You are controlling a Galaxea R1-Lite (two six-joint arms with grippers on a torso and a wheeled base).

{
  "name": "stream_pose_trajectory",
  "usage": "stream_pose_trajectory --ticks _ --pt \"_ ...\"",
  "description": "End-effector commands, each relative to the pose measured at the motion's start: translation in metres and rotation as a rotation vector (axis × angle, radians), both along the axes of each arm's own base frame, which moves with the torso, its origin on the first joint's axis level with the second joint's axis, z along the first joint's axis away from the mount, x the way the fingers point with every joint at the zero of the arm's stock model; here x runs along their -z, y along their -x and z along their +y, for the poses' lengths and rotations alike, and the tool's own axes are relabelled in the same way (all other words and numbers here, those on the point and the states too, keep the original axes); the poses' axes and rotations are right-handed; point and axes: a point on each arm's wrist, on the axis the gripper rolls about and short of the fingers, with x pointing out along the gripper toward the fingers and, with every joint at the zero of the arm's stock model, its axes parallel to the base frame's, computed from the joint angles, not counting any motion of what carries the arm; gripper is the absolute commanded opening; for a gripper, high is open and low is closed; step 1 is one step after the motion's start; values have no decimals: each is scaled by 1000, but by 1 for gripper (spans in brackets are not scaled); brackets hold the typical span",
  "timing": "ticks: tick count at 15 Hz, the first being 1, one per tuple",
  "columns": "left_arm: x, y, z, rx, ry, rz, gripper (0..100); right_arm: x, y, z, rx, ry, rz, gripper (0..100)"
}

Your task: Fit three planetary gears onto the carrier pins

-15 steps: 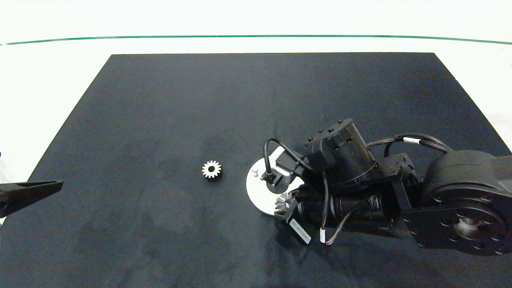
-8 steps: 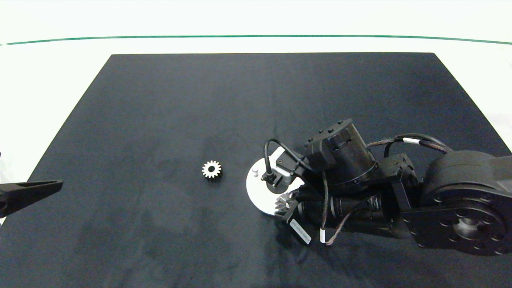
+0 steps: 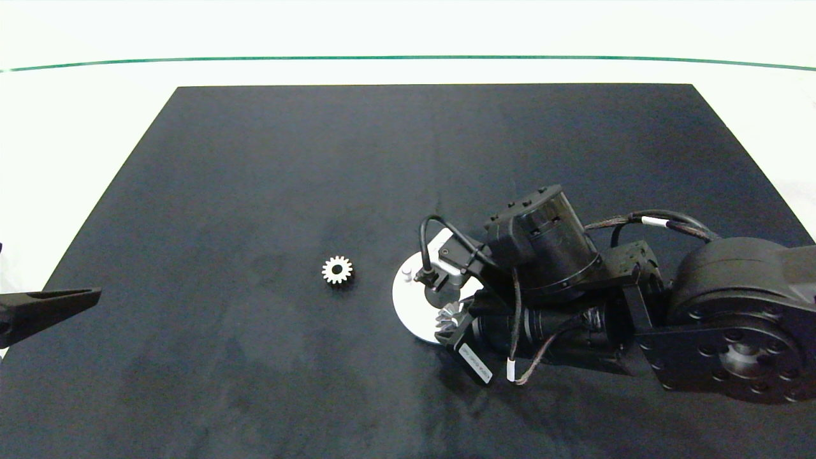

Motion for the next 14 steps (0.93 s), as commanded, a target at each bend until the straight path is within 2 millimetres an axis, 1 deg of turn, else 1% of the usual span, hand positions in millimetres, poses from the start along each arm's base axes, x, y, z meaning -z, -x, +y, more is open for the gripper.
stream_pose_trajectory --ticks 1,6,14 --pt "0 0 0 0 -2 5 100 2 0 1 -3 7 3 22" --pt "0 0 0 0 -2 5 100 7 1 0 6 11 20 22" --pt "0 2 0 1 -4 -3 100 4 4 3 -6 10 11 22"
